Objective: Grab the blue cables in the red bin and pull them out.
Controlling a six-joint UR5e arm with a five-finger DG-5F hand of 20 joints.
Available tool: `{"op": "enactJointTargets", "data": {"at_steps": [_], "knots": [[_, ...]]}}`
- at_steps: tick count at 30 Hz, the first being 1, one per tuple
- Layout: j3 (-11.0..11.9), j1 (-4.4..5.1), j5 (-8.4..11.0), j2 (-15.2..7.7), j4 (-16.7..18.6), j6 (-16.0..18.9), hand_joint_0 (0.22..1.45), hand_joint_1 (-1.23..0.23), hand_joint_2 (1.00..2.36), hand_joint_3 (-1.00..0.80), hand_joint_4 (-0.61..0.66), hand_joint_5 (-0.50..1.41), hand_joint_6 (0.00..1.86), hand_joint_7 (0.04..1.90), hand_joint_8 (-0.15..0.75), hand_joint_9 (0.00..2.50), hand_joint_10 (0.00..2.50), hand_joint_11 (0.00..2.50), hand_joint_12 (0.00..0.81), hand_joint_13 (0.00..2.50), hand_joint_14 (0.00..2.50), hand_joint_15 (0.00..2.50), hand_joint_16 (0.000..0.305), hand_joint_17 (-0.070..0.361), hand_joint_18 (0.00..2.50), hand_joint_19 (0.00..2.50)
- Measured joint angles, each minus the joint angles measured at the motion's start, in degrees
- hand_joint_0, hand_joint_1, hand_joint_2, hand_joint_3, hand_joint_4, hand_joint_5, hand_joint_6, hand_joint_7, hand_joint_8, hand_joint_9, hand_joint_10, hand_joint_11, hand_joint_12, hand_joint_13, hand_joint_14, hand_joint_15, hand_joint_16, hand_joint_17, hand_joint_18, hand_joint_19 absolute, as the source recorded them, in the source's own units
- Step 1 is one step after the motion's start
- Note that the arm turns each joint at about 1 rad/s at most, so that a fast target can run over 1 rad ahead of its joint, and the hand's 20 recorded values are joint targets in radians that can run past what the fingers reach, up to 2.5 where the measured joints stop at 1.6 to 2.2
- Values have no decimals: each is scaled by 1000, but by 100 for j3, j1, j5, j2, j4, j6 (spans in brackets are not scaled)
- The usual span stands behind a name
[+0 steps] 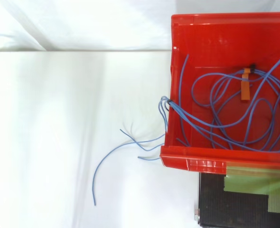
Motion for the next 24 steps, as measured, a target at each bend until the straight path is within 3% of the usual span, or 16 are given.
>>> {"op": "enactJointTargets", "data": {"at_steps": [6,11,19,21,24], "knots": [[4,-30,-1,-30,86,-71,664,-941,1000,-1000,295,622,12,554,262,847,25,775,367,778,22,647,50,113,509,668],[116,-107,-94,-367,62,-4,665,-939,1000,-1000,289,622,12,553,259,846,27,763,368,781,24,642,50,113,509,667],[1136,-304,-806,-1405,-634,588,667,-933,1000,-1000,288,621,12,553,260,848,23,765,365,780,23,649,50,112,510,675],[1442,-331,-901,-1584,-882,677,667,-933,1000,-1000,288,622,12,553,260,847,26,763,367,782,23,643,50,112,512,678],[1745,-351,-932,-1680,-1065,710,668,-932,1000,-1000,294,622,11,552,260,848,26,775,366,782,22,654,50,112,513,679]]}}
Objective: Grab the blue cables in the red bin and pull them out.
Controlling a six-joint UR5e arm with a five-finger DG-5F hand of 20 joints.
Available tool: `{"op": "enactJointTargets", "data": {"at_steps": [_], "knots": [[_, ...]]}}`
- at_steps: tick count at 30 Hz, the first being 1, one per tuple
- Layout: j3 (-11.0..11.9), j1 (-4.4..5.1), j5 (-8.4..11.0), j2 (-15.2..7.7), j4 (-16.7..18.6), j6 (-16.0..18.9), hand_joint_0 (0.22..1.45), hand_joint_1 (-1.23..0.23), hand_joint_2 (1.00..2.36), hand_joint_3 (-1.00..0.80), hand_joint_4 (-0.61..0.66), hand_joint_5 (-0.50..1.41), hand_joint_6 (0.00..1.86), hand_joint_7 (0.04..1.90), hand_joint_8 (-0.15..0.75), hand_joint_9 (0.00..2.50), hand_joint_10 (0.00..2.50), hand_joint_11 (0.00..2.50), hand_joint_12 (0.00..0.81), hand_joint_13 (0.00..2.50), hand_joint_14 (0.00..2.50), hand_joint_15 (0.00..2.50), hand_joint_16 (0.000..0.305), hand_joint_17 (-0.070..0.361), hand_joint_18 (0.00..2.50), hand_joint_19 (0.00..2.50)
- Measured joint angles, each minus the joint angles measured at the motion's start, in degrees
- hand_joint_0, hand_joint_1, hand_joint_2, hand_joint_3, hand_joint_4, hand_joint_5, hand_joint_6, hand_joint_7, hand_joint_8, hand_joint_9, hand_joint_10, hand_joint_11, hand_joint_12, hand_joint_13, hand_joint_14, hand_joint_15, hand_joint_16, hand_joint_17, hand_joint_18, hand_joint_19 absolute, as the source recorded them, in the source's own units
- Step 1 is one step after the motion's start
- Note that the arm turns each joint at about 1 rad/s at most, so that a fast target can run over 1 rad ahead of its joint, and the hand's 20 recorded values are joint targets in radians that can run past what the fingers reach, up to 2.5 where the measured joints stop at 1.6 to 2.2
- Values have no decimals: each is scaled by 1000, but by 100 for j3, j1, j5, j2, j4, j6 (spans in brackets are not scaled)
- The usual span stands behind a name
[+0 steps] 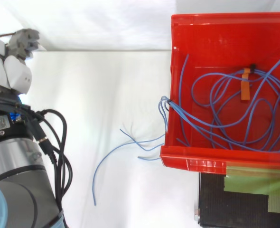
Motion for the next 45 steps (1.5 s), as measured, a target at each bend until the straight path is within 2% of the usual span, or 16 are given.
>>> {"op": "enactJointTargets", "data": {"at_steps": [6,20,33,40,45], "knots": [[150,-79,-22,-32,-80,-84,670,-932,1000,-1000,292,622,12,554,259,846,25,774,366,782,23,642,50,112,512,679],[202,-293,-103,-34,-88,-967,674,-931,1000,-1000,292,621,13,555,259,851,26,780,365,782,24,650,49,111,513,680],[194,-485,-199,-34,-708,-1691,691,-938,1000,-1000,280,678,11,624,260,865,26,785,361,790,23,649,48,109,514,690],[195,-585,-244,-34,-924,-2007,700,-991,1000,-1000,241,708,6,699,257,875,27,808,355,790,22,648,48,107,522,684],[199,-663,-362,-33,-1021,-2340,703,-1009,1000,-1000,195,734,30,756,254,875,24,809,352,789,22,646,47,107,529,694]]}}
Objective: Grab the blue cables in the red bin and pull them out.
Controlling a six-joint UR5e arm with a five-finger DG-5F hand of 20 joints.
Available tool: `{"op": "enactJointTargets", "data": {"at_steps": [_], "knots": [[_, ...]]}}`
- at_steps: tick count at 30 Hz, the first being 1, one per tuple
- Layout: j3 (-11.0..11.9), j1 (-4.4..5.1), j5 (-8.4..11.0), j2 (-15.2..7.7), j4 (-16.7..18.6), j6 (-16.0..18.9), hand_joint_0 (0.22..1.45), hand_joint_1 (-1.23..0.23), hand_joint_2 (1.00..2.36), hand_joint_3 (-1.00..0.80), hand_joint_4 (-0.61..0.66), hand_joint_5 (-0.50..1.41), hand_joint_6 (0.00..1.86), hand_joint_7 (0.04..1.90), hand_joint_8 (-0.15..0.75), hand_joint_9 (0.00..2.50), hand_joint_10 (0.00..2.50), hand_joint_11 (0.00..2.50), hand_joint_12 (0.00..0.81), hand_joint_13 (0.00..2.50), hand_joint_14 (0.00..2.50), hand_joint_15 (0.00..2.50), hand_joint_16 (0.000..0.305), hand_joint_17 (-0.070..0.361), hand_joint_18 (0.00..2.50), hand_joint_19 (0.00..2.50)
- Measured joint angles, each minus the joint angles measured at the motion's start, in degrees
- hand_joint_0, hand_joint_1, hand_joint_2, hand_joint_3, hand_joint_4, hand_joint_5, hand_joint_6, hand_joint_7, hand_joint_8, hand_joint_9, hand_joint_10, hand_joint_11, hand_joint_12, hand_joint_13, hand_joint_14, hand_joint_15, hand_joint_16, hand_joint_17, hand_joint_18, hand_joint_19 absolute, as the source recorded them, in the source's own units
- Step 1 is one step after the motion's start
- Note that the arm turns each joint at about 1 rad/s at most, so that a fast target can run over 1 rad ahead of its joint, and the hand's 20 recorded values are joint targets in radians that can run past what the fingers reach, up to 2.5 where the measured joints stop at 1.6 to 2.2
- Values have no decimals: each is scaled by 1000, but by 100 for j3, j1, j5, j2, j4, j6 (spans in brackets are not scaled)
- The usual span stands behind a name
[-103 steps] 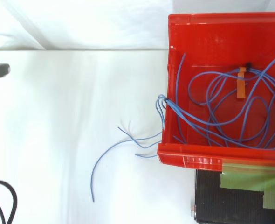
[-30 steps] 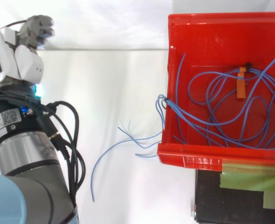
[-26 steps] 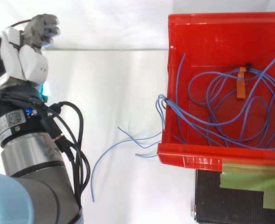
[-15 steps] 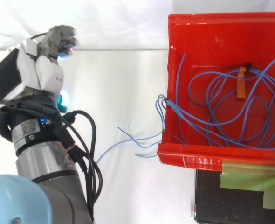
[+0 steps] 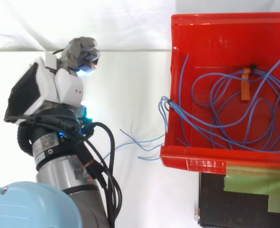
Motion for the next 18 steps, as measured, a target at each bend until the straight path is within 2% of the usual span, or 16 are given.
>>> {"op": "enactJointTargets", "data": {"at_steps": [3,8,18], "knots": [[1,-31,-42,2,-66,-241,706,-1014,1000,-1000,172,725,136,712,251,874,24,810,348,788,22,642,47,106,531,693],[68,-79,-58,6,-312,-646,713,-1018,1000,-1000,156,721,172,701,248,879,26,815,345,785,24,652,46,104,534,696],[471,-170,-65,8,-1087,-1131,718,-1019,1000,-1000,139,729,137,710,245,884,24,811,342,785,24,642,46,104,534,703]]}}
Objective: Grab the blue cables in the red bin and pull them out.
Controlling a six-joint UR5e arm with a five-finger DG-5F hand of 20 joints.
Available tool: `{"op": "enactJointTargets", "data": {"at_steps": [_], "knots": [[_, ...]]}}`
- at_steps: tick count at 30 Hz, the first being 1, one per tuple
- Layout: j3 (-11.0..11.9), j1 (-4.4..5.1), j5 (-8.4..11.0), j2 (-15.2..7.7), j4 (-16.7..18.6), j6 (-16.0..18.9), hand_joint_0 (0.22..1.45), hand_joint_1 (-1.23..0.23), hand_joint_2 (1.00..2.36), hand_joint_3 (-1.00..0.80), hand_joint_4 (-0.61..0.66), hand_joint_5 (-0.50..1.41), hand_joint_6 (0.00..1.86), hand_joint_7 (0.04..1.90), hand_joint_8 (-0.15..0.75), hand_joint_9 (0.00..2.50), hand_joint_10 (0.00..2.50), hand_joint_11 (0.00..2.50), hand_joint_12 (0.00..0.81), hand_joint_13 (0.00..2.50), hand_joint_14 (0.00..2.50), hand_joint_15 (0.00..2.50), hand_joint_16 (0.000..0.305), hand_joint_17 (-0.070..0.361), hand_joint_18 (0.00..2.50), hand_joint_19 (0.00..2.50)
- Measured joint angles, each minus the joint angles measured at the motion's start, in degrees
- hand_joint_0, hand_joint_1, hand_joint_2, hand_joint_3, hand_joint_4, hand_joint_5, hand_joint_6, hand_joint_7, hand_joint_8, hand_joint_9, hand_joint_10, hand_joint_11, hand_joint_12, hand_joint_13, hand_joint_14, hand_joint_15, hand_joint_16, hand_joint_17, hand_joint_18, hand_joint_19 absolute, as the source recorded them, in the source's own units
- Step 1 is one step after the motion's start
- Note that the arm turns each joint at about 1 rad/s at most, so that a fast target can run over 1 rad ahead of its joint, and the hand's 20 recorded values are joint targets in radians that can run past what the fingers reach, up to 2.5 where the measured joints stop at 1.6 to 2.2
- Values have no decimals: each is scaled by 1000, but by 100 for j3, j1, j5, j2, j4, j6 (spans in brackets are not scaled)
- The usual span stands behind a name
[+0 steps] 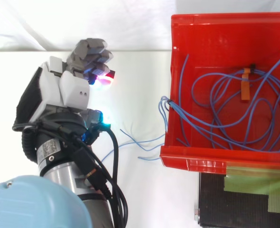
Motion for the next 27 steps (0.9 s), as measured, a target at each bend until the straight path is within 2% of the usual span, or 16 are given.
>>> {"op": "enactJointTargets", "data": {"at_steps": [5,11,27], "knots": [[104,-46,-2,0,-197,-192,718,-1017,1000,-1000,141,740,79,729,240,883,27,799,341,784,24,642,46,103,533,703],[118,-117,-14,0,-265,-388,717,-1011,1000,-1000,149,744,45,749,241,885,27,810,342,785,22,648,46,104,533,703],[35,-379,-262,0,-319,-815,716,-997,1000,-1000,140,750,12,760,243,892,26,805,346,788,24,643,46,103,535,705]]}}
